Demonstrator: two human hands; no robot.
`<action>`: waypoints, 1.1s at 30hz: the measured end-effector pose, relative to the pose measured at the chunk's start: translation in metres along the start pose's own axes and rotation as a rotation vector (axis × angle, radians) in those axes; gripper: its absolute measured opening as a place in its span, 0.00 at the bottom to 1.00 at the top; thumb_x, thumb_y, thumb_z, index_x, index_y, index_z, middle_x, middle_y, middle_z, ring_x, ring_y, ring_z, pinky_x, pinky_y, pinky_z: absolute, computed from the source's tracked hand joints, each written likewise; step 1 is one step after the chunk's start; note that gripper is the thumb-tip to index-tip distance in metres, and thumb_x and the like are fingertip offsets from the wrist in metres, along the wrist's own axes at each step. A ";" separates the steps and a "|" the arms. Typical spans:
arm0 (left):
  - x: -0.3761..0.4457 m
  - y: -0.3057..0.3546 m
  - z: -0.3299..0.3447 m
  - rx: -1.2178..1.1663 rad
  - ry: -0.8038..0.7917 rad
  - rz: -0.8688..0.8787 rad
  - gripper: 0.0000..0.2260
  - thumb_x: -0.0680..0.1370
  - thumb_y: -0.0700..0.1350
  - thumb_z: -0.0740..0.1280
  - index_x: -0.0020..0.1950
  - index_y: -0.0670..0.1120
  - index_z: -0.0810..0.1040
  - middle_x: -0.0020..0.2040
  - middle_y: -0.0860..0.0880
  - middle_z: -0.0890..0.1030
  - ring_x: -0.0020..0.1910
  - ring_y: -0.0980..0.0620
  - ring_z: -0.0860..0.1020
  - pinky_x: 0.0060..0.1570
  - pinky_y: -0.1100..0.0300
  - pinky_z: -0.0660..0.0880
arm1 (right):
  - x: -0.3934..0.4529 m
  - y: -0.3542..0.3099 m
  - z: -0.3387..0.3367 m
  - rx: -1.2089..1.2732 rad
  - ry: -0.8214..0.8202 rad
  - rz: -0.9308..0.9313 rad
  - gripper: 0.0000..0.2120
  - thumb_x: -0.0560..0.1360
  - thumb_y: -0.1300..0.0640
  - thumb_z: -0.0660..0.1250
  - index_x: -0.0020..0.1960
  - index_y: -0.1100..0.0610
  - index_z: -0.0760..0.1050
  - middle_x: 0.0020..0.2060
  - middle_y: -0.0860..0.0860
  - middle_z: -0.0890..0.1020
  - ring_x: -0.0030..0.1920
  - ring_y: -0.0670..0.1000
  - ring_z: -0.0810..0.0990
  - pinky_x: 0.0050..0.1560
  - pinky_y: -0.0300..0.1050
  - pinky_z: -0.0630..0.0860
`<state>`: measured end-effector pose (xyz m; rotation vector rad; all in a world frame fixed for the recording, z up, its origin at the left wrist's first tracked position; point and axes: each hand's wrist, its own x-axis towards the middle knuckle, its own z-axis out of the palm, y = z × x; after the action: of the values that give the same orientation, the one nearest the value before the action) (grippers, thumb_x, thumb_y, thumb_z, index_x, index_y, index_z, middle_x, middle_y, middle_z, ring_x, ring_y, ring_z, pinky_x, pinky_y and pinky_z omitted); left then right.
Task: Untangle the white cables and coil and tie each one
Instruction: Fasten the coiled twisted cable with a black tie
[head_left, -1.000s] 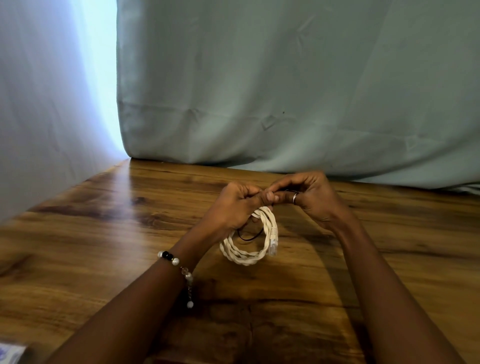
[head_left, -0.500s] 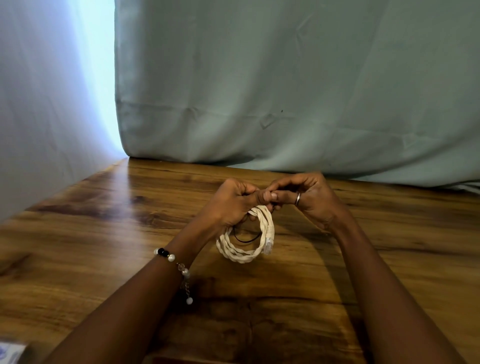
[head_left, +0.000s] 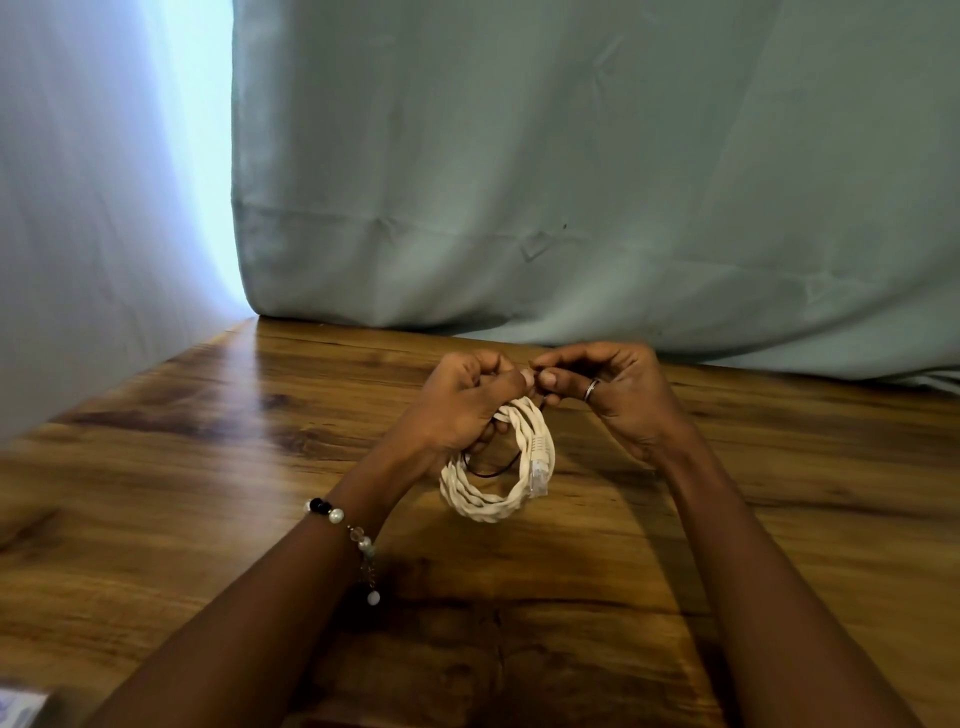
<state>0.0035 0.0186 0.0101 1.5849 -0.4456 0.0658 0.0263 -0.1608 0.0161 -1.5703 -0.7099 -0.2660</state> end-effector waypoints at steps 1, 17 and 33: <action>0.000 0.000 0.000 0.002 0.003 0.002 0.09 0.79 0.41 0.66 0.39 0.41 0.75 0.23 0.49 0.73 0.17 0.58 0.67 0.18 0.69 0.59 | 0.000 -0.001 0.000 0.004 0.012 -0.001 0.09 0.65 0.65 0.71 0.46 0.59 0.83 0.37 0.54 0.85 0.36 0.52 0.83 0.41 0.41 0.80; -0.004 0.003 0.002 -0.031 0.017 0.026 0.08 0.79 0.39 0.65 0.40 0.39 0.75 0.22 0.51 0.74 0.16 0.60 0.68 0.17 0.70 0.61 | 0.000 -0.005 0.004 -0.066 -0.059 0.037 0.09 0.68 0.72 0.70 0.46 0.62 0.81 0.37 0.51 0.85 0.40 0.52 0.83 0.42 0.43 0.81; 0.000 -0.006 0.008 0.052 0.050 0.072 0.09 0.77 0.42 0.68 0.51 0.37 0.74 0.23 0.52 0.77 0.18 0.61 0.71 0.20 0.68 0.66 | 0.001 -0.001 0.006 -0.124 -0.002 0.063 0.09 0.71 0.73 0.68 0.42 0.60 0.80 0.36 0.51 0.84 0.40 0.51 0.84 0.44 0.44 0.81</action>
<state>0.0033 0.0109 0.0035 1.6150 -0.4650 0.1725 0.0251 -0.1551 0.0170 -1.7082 -0.6548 -0.2658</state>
